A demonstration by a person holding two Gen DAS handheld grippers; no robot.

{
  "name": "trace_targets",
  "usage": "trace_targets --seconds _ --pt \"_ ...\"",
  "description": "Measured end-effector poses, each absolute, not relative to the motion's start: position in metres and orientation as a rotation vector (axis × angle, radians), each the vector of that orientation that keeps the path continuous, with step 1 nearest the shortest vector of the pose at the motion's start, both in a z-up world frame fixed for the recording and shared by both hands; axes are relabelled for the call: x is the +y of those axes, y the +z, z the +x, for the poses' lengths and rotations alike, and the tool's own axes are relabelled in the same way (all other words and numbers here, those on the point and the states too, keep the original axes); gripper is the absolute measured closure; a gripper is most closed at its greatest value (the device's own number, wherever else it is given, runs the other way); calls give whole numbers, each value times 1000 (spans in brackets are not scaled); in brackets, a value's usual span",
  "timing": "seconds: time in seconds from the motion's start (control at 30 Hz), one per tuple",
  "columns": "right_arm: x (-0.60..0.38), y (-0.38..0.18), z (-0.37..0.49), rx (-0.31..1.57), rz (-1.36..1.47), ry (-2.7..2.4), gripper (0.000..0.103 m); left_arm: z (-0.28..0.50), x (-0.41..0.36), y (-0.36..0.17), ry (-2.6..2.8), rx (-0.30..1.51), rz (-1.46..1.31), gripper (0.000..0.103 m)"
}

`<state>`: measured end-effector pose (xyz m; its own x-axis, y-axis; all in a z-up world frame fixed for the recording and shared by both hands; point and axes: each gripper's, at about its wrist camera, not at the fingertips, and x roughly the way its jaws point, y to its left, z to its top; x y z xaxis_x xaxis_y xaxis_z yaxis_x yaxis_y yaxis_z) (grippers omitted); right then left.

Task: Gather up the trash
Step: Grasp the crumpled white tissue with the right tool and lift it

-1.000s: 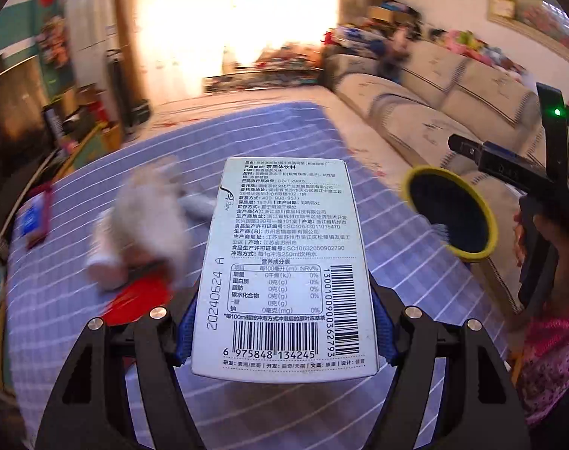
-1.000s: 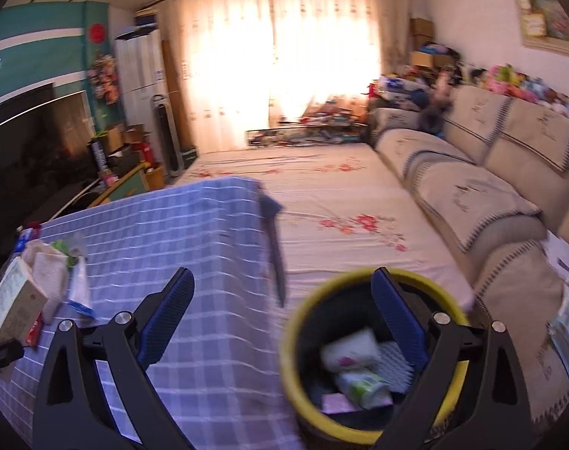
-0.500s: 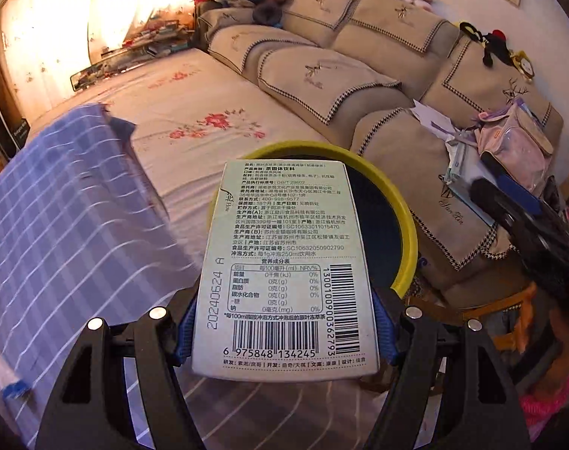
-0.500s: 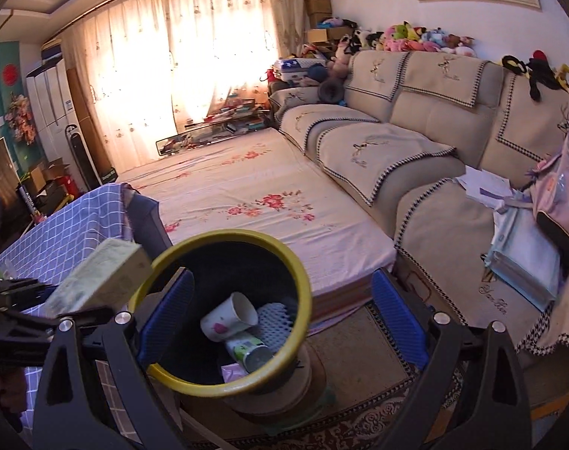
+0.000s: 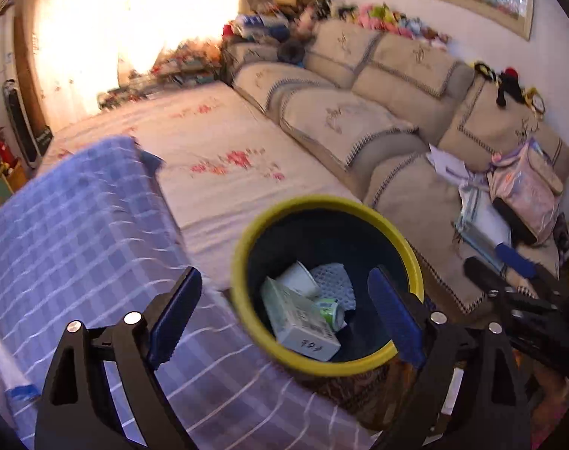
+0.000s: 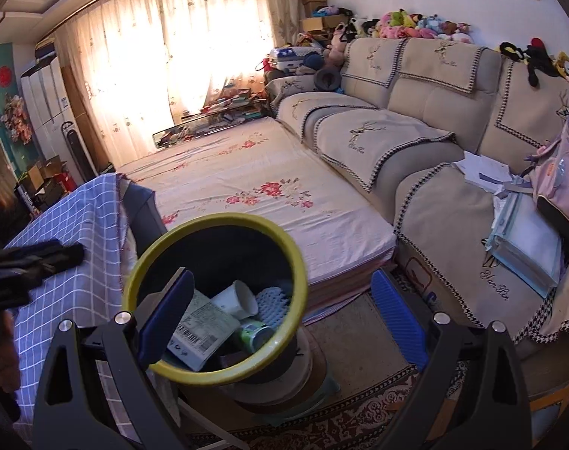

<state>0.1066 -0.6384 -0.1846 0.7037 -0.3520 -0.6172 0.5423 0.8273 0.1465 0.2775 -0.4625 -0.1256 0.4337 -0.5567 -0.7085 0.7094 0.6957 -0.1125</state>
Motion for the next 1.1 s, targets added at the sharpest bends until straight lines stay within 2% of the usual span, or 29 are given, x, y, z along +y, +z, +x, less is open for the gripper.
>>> trace_targets --seconds 0.3,0.6,0.87,1.1 --pt "-558 -175 159 637 252 -296 12 252 -247 -64 -469 549 48 5" --pt "-426 -143 231 619 166 36 12 284 -74 -67 -44 468 -8 5" --pt "-322 -158 296 732 37 252 13 309 -4 -106 108 452 -69 5" --pt "-284 -165 326 775 -6 325 27 314 15 -121 99 484 -124 5"
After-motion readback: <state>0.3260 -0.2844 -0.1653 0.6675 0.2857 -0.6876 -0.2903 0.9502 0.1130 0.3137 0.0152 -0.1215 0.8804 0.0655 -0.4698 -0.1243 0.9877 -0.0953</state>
